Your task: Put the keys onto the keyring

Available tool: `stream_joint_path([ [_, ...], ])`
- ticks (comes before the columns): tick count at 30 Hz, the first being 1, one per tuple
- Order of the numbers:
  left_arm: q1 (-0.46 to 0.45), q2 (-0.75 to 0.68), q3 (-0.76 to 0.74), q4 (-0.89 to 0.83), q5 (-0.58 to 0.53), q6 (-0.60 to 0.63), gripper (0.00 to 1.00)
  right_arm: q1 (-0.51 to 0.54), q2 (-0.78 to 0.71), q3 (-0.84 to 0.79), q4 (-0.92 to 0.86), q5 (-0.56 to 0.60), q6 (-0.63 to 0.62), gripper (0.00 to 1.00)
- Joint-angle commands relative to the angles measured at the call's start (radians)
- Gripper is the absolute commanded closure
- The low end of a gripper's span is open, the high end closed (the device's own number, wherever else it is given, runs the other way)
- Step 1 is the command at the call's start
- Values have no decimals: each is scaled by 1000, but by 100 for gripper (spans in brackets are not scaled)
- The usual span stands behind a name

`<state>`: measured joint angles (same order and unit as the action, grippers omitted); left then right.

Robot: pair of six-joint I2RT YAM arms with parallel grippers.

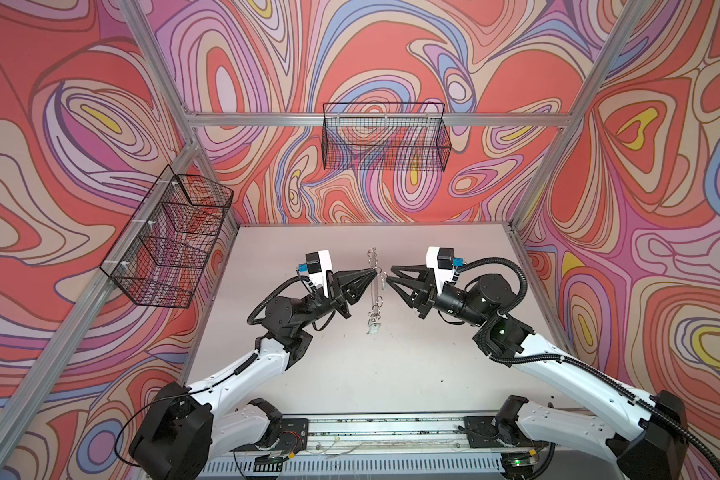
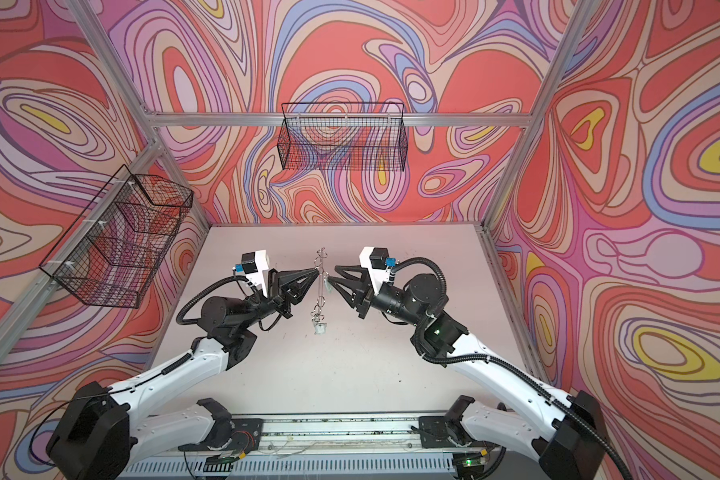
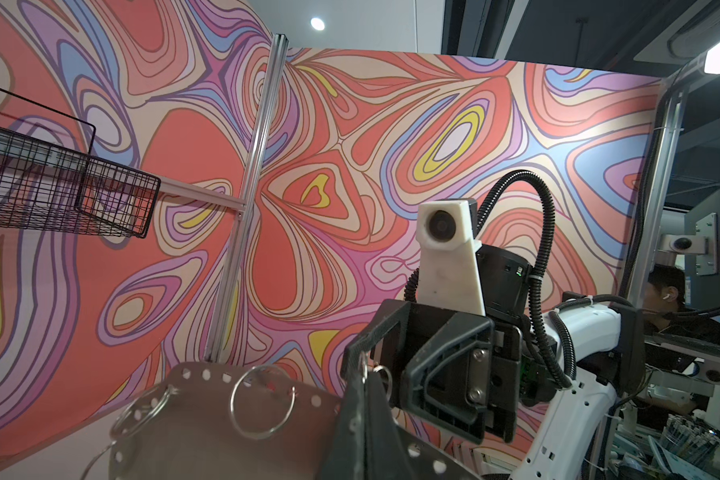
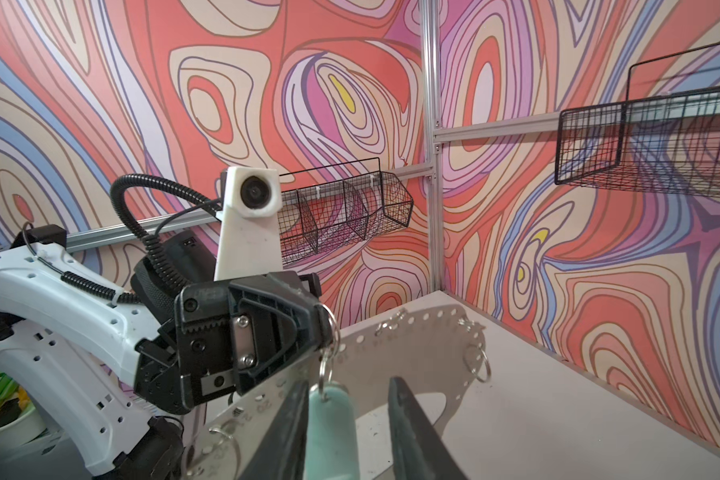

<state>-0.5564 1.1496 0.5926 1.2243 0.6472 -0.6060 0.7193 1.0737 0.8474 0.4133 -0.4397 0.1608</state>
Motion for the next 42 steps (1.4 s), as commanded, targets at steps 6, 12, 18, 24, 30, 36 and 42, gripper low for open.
stream_joint_path([
  [6, 5, -11, 8, 84, 14, -14, 100, -2, 7, 36, -37, -11, -45, 74],
  [12, 6, -6, 12, 84, 22, -22, 100, -2, 14, 50, -81, -7, -79, 80],
  [18, 6, -2, 10, 80, 23, -28, 100, -1, 13, 58, -90, -15, -105, 83],
  [24, 6, 3, 14, 75, 29, -34, 100, -1, 10, 69, -109, -14, -131, 81],
  [30, 6, 5, 13, 73, 28, -29, 100, 0, 14, 85, -135, -14, -149, 80],
  [36, 6, 6, 14, 74, 24, -31, 100, 2, 22, 87, -142, -19, -161, 97],
  [42, 6, 4, 23, 84, 9, -62, 100, 22, 32, 88, -171, -16, -206, 100],
])
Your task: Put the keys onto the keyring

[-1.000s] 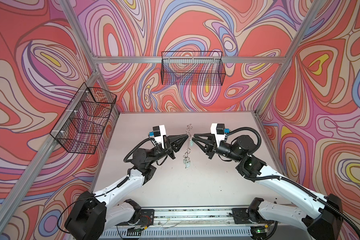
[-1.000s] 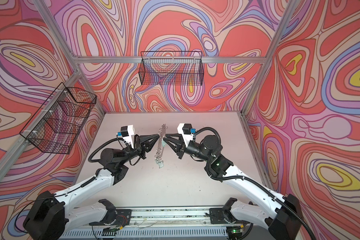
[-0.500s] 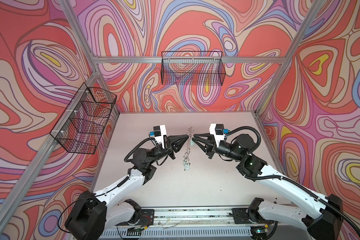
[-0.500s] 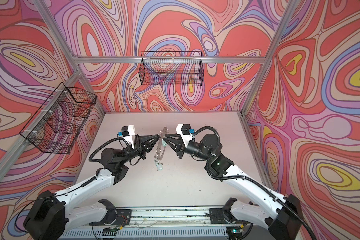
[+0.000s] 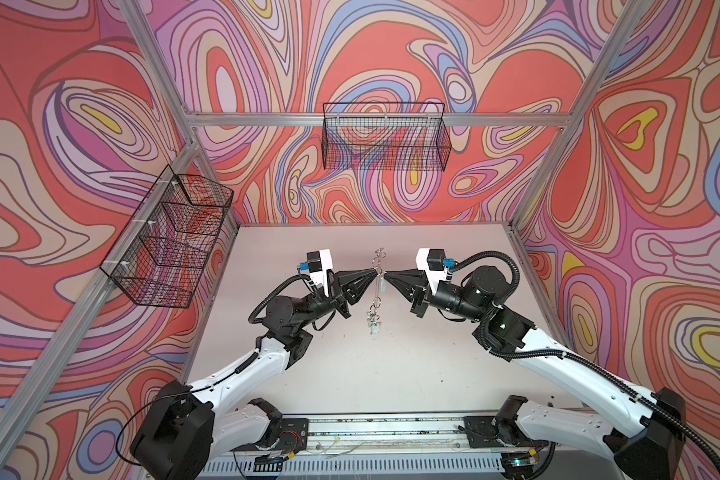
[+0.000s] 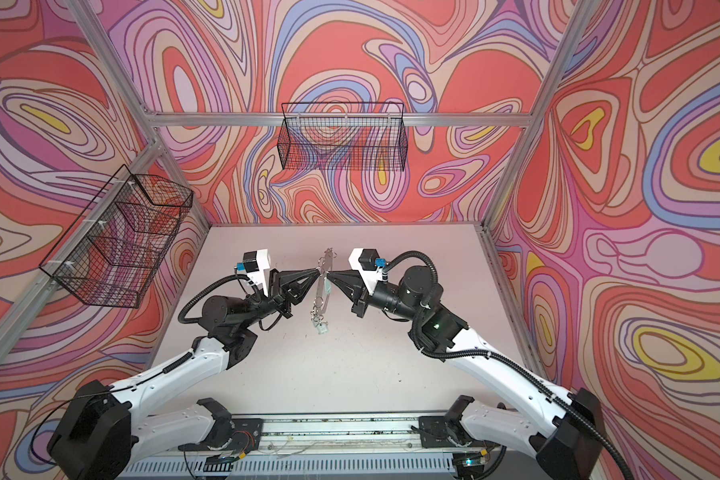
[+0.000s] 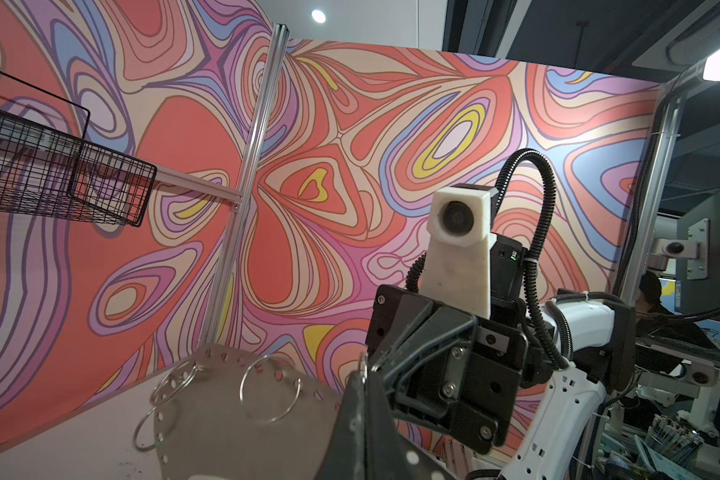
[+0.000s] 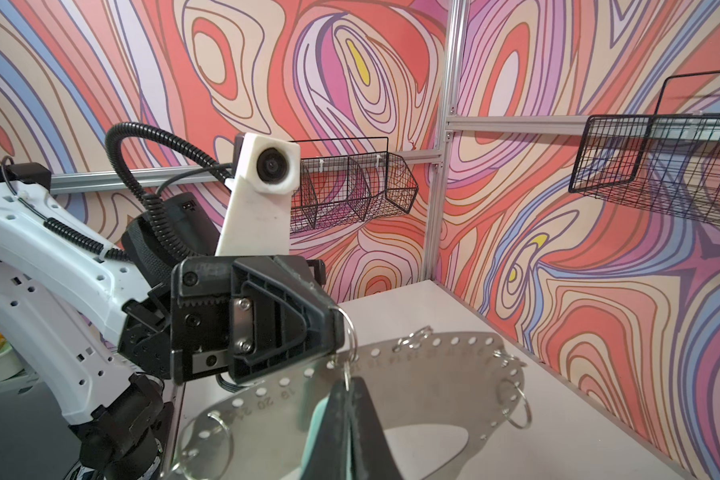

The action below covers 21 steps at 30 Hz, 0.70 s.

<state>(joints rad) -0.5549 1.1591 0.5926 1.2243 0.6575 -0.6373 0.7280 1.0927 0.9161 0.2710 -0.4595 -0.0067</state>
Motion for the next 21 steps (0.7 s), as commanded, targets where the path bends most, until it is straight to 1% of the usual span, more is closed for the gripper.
stream_joint_path([
  [1, 4, -8, 27, 84, -2, -35, 100, 20, 16, 22, -37, 8, -50, 100],
  [9, 3, -11, 37, 86, -21, -56, 100, 82, 51, 38, -81, 63, -104, 100],
  [14, 3, -23, 35, 86, -28, -60, 100, 88, 62, 34, -77, 66, -92, 99],
  [15, 3, -26, 33, 86, -32, -59, 100, 87, 59, 29, -70, 76, -80, 90],
  [16, 3, -31, 30, 86, -36, -56, 100, 87, 53, 18, -56, 88, -65, 83],
  [21, 3, -51, 11, 86, -62, -42, 100, 86, -13, -63, 56, 167, 5, 71],
])
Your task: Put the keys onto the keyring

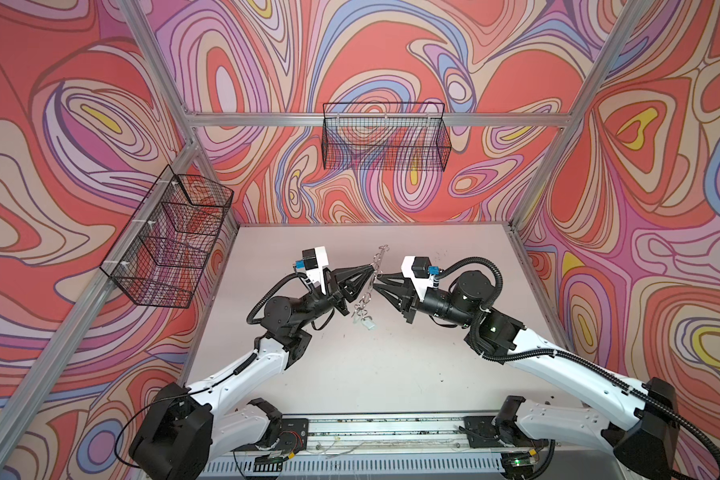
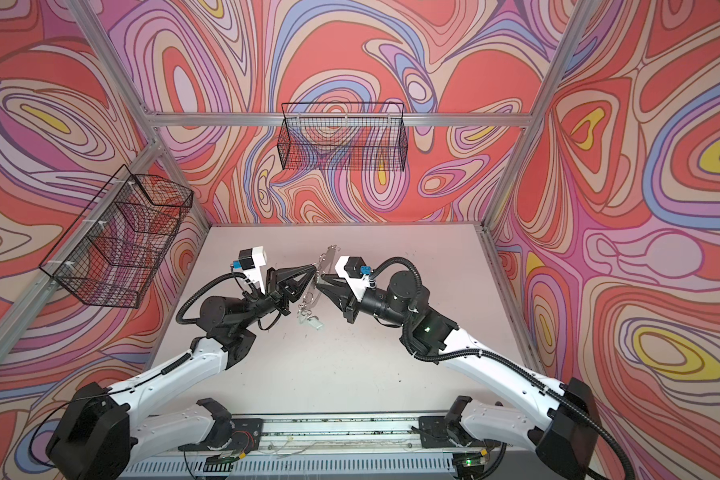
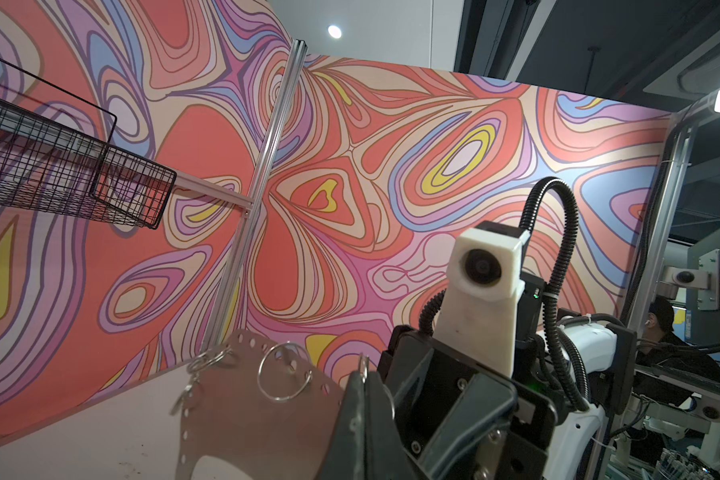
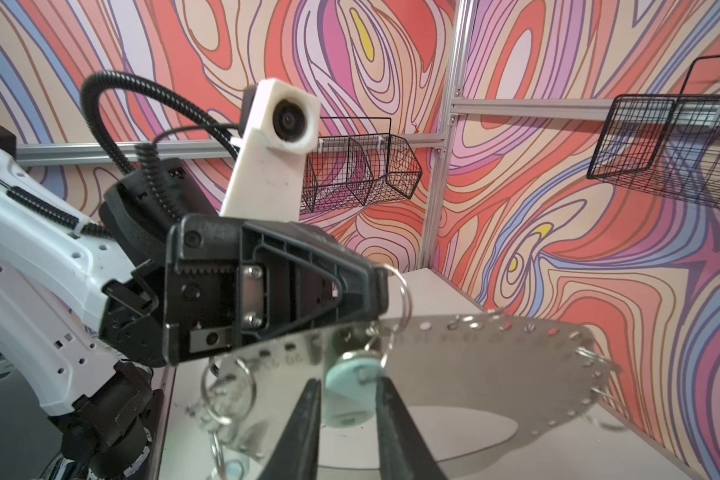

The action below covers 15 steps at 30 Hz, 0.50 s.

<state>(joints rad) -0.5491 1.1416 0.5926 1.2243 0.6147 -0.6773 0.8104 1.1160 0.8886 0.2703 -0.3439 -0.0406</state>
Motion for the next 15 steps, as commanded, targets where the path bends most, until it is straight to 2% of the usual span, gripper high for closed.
stream_joint_path([
  [1, -3, -35, 9, 86, -21, 2, 100, 3, -47, -46, 72, 67, 52, 69],
  [3, -3, -34, 10, 86, -20, 1, 100, 0, -57, -56, 96, 66, 74, 68],
  [8, -3, -32, 5, 87, -23, 2, 100, -27, -46, -42, 174, -18, 175, 68],
  [15, -3, -45, 1, 86, -40, 8, 100, -133, 19, -36, 401, -205, 417, 69],
])
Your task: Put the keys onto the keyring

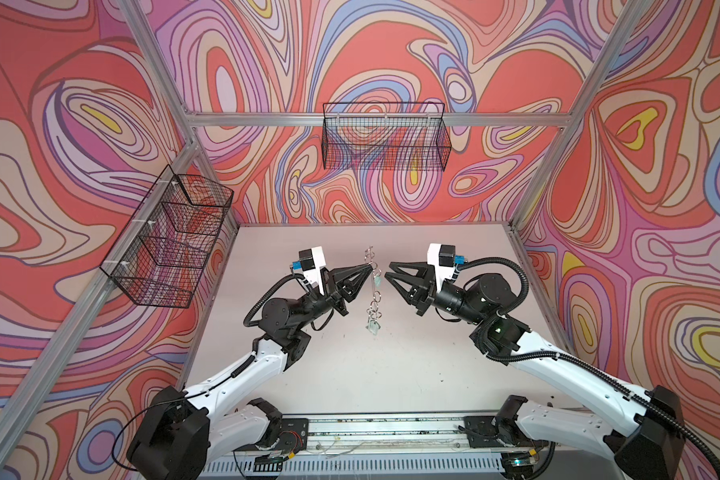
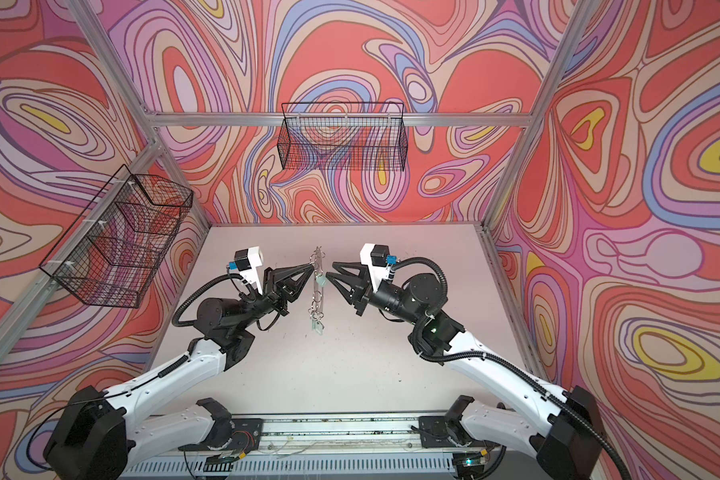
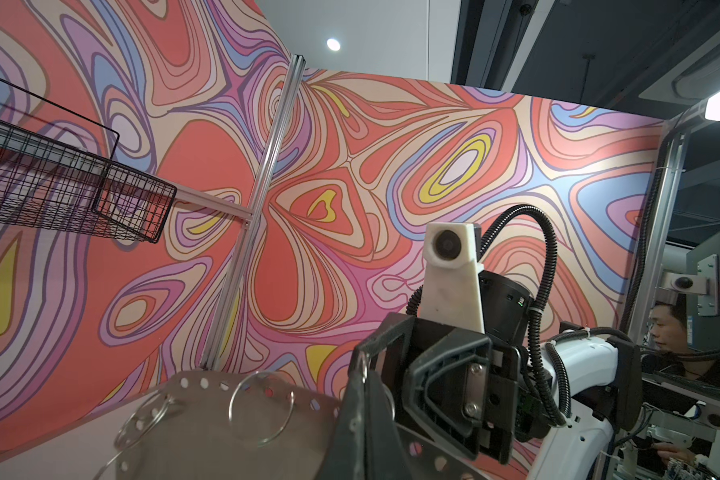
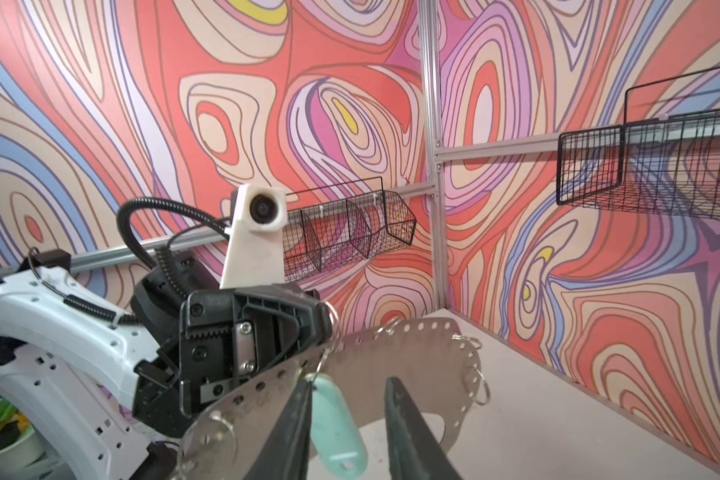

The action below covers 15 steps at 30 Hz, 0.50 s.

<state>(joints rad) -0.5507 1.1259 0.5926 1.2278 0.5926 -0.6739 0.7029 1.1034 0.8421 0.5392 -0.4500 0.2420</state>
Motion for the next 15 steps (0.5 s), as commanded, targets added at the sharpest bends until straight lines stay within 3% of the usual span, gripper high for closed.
stream_joint_path([
  [1, -2, -29, -1, 84, -24, 7, 100, -34, 45, 9, 171, -118, 168, 69],
  [7, -2, -32, 0, 84, -26, 12, 100, -37, 129, 51, 249, -204, 252, 69],
  [15, -2, -28, 4, 84, -16, 14, 100, -36, 157, 68, 259, -211, 256, 70],
])
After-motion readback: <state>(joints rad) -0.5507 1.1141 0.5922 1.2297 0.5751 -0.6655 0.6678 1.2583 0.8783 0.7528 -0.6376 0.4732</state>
